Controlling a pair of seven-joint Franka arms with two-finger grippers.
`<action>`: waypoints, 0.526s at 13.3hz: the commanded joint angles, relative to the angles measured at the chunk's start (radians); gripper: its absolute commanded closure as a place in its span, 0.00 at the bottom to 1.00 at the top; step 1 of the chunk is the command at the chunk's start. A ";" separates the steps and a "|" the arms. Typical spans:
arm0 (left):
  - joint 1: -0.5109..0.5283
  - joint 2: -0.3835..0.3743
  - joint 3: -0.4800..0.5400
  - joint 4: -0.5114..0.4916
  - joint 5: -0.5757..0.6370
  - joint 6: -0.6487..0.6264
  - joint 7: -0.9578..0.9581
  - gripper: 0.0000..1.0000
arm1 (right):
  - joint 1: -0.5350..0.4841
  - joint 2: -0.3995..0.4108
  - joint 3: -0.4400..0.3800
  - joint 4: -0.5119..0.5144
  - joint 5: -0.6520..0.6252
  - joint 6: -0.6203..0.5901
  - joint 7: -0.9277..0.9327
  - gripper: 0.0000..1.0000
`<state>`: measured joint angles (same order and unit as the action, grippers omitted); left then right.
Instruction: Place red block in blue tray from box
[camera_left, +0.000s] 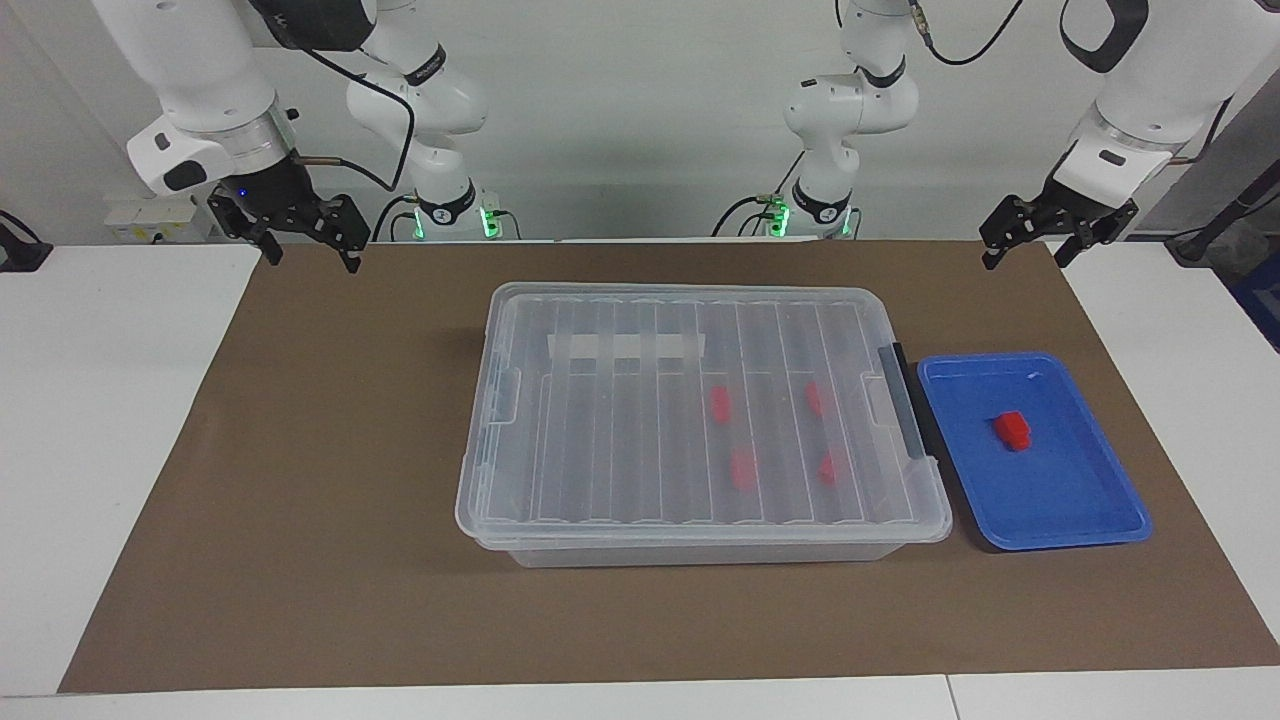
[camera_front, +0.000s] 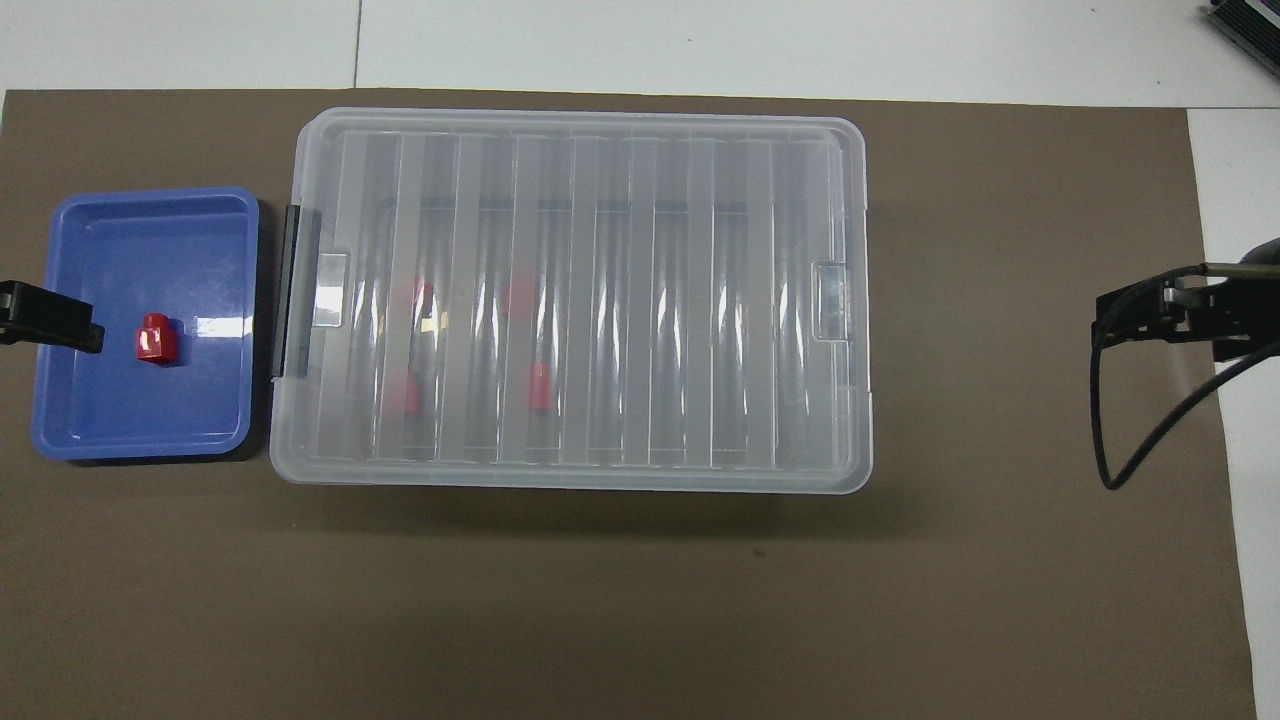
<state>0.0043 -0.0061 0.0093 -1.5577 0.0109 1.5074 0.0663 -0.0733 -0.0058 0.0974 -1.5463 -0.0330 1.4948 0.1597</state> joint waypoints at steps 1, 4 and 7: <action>-0.017 -0.020 0.009 -0.019 0.007 0.014 -0.019 0.00 | -0.010 -0.023 0.005 -0.026 0.001 0.010 -0.011 0.00; -0.004 -0.021 0.009 -0.021 0.007 0.008 -0.013 0.00 | -0.011 -0.023 0.005 -0.028 0.001 0.012 -0.011 0.00; -0.003 -0.023 0.011 -0.024 0.007 0.010 -0.014 0.00 | -0.011 -0.023 0.005 -0.028 0.001 0.012 -0.011 0.00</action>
<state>0.0055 -0.0062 0.0158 -1.5577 0.0109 1.5074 0.0653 -0.0733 -0.0058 0.0974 -1.5463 -0.0330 1.4948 0.1597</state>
